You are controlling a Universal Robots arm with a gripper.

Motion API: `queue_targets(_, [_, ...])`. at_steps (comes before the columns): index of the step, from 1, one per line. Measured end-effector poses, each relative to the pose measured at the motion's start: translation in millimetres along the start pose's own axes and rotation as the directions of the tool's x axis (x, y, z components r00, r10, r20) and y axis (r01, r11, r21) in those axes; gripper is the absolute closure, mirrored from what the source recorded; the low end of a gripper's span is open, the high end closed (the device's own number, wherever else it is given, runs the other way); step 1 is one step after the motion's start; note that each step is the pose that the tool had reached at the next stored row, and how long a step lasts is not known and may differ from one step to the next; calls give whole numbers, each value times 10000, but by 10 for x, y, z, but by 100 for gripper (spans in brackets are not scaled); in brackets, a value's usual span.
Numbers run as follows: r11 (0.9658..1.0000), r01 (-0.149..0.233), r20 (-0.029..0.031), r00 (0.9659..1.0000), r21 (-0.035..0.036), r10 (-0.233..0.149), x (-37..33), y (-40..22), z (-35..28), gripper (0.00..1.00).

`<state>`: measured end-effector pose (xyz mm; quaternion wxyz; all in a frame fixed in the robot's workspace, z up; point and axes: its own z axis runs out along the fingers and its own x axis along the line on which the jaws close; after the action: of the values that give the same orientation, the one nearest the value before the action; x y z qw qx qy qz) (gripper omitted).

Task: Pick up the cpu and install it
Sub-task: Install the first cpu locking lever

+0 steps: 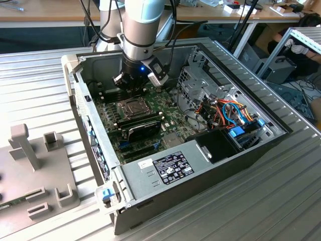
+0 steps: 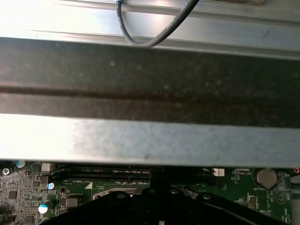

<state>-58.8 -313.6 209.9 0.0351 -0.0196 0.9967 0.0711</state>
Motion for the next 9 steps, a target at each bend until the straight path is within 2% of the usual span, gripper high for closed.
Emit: queue_targets(9, [10000,0,0,10000,0,0,2,-9,38,89])
